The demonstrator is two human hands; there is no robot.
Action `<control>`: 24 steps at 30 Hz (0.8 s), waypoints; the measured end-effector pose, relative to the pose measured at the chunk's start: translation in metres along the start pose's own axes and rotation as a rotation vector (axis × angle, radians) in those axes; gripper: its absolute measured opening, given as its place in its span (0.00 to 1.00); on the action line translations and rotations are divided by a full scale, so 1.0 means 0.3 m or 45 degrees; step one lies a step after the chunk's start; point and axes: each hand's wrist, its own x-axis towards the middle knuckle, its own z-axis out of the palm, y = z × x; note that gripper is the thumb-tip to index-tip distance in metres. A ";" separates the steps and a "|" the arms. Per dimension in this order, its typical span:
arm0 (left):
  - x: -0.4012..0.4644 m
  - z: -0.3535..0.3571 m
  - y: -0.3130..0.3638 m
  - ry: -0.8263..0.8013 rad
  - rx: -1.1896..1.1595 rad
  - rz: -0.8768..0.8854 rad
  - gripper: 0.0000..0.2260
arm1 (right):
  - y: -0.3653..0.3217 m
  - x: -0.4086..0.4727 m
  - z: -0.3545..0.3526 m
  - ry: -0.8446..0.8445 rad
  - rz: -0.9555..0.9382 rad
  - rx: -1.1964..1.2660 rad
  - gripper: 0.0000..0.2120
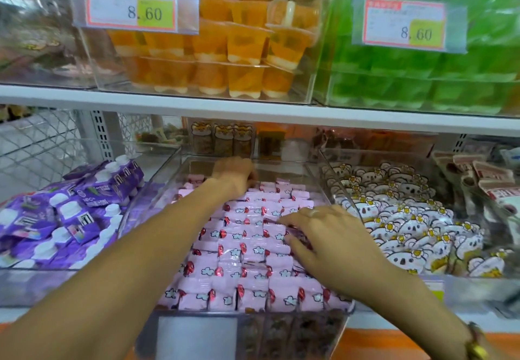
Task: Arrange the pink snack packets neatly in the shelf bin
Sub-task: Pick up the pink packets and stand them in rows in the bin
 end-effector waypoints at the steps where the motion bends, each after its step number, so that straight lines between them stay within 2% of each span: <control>1: 0.001 0.003 0.000 0.021 -0.052 -0.037 0.09 | 0.001 0.001 0.000 0.014 -0.002 0.004 0.18; 4: 0.001 -0.006 0.001 0.145 -0.325 -0.147 0.09 | 0.004 0.003 -0.001 0.036 -0.005 0.016 0.18; 12: -0.080 -0.127 0.048 0.620 -1.370 -0.525 0.12 | 0.007 0.002 0.003 0.038 -0.011 0.050 0.17; 15: -0.193 -0.177 0.066 0.795 -1.745 -0.636 0.11 | 0.003 0.012 -0.016 0.081 0.099 0.221 0.16; 17: -0.275 -0.216 0.074 0.758 -2.049 -0.676 0.11 | -0.009 0.026 -0.037 0.198 0.177 0.412 0.16; 20: -0.393 -0.245 0.094 0.640 -2.212 -0.639 0.11 | -0.063 0.035 -0.068 0.430 0.122 0.580 0.21; 22: -0.457 -0.243 0.114 0.557 -2.268 -0.598 0.10 | -0.104 0.021 -0.081 0.459 0.027 0.612 0.26; 24: -0.497 -0.233 0.124 0.458 -2.364 -0.568 0.11 | -0.122 0.003 -0.080 0.454 -0.058 0.519 0.25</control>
